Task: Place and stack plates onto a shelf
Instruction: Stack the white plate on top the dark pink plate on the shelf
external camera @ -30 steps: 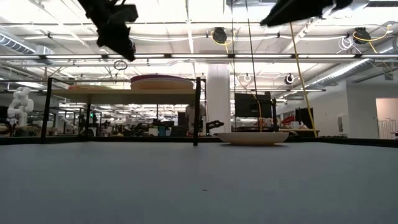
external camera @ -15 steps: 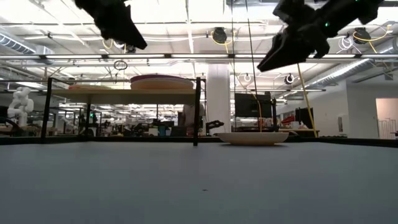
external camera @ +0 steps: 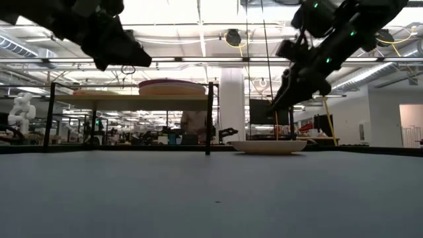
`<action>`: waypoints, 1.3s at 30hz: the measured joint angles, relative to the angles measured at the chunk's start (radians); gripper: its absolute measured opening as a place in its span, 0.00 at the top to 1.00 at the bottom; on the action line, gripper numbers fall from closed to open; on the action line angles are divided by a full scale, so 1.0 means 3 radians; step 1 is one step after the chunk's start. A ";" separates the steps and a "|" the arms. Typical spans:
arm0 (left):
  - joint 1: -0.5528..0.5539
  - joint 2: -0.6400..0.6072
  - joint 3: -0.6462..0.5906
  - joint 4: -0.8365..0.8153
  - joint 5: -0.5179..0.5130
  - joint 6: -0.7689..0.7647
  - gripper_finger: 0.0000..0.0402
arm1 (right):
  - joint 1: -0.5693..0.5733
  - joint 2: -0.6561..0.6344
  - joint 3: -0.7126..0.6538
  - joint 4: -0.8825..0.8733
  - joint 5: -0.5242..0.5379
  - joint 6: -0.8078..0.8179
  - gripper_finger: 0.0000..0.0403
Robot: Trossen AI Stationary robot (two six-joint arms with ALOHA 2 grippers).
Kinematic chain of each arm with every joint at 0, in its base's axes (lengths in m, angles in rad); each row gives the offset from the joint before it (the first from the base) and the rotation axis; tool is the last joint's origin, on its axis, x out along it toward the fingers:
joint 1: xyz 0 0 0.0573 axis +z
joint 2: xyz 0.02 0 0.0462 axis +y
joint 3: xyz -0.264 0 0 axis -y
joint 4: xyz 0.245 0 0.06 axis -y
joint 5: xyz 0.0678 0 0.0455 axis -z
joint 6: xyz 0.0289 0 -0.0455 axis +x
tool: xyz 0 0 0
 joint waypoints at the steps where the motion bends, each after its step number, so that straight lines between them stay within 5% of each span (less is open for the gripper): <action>1: -0.0042 0.0000 -0.0055 0.0090 -0.0021 -0.0001 0.83 | -0.0027 0.0078 0.0000 0.0025 -0.0004 -0.0052 0.51; 12: -0.0259 0.0000 -0.0521 0.0744 -0.0054 -0.0021 0.83 | -0.0440 0.0719 0.0001 0.0400 -0.0316 -0.0147 0.62; 23: -0.0286 0.0000 -0.0600 0.0810 -0.0054 -0.0081 0.83 | -0.0650 0.0975 0.0001 0.0431 -0.0432 -0.0216 0.70; 33: -0.0286 0.0000 -0.0600 0.0812 -0.0054 -0.0115 0.83 | -0.0654 0.0975 0.0003 0.0416 -0.0429 -0.0272 0.98; 39: -0.0298 0.0000 -0.0600 0.0811 -0.0052 -0.0149 0.83 | -0.0654 0.0974 0.0003 0.0415 -0.0428 -0.0259 0.92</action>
